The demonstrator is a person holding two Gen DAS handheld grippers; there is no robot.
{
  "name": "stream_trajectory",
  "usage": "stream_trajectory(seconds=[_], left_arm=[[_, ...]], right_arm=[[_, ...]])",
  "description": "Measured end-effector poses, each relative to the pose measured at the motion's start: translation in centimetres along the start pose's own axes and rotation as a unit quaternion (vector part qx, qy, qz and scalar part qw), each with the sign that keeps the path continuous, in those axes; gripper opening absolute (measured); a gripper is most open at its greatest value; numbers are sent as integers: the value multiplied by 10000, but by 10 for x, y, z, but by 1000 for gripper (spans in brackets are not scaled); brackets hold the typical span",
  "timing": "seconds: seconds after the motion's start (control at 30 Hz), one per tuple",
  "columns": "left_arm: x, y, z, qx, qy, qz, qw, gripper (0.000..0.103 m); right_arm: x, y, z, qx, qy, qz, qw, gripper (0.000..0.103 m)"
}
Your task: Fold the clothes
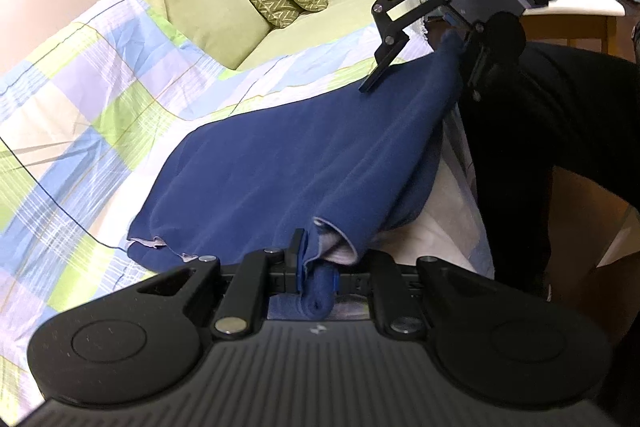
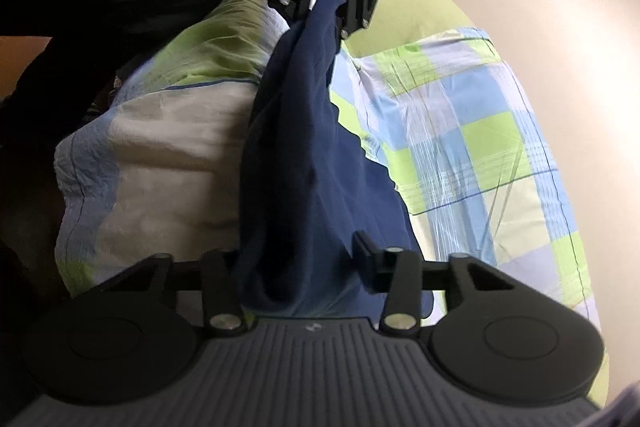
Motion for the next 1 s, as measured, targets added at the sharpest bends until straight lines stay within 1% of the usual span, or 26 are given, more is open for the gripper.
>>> stream_trajectory(seconds=[0.03,0.07,0.13,0.2,0.27,0.4,0.47,0.53,0.63,0.67,0.7,0.73,0.8,0.87,0.9,0.93,0.97,1.0], left_arm=[[2,0,-3,-34,-55,5,10000,12],[3,-1,-7,-52,-95,25,9999,12],[6,-2,-17,-86,-166,97,9998,10],[9,1,-25,-80,-122,126,9998,10],[12,11,-32,-21,-42,124,9999,10],[10,41,-39,184,100,89,9997,10],[6,46,-32,269,226,89,9993,10],[-2,44,-20,370,312,96,9988,10],[-22,43,14,655,506,94,9965,10],[-28,40,25,703,571,79,9959,10],[-34,38,38,762,681,75,9947,10],[-41,32,61,888,926,92,9917,10],[-51,19,97,1101,1304,134,9852,11],[-55,-1,134,1315,1665,188,9771,11],[-55,-10,147,1402,1808,226,9732,12],[-54,-28,170,1548,2061,289,9658,12],[-53,-38,181,1615,2187,326,9618,12],[-50,-49,192,1688,2337,376,9568,12]], right_arm=[[0,0,-2,-10,-85,30,10000,21],[-1,1,-5,-33,-218,85,9997,17],[-3,2,-8,-161,-611,202,9978,13],[-7,5,-6,-210,-840,286,9958,13],[-12,12,-2,-259,-880,307,9953,12],[-33,41,-1,-549,-908,122,9943,12],[-39,50,-8,-733,-987,52,9924,12],[-38,51,-20,-894,-1075,49,9902,12],[-30,49,-56,-1280,-1457,53,9810,12],[-25,47,-74,-1443,-1719,44,9745,12],[-16,43,-96,-1646,-2088,4,9640,12],[-6,38,-114,-1804,-2404,-66,9537,12],[18,22,-148,-2119,-3047,-220,9283,12],[48,-2,-178,-2377,-3769,-360,8945,12],[65,-16,-191,-2527,-4136,-423,8736,12],[84,-32,-203,-2710,-4518,-490,8485,12],[100,-46,-212,-2852,-4832,-546,8260,12],[113,-59,-216,-2936,-5061,-582,8088,12]])
Point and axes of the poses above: each gripper's, at about its wrist camera, not at the fingertips, and y roughly against the way its jaws point, z to its left, x to its underside, the point moved 2 cm from there along -y, roughly the way its jaws point, and after that the axes turned 8 degrees about y, right-handed, at the moved point
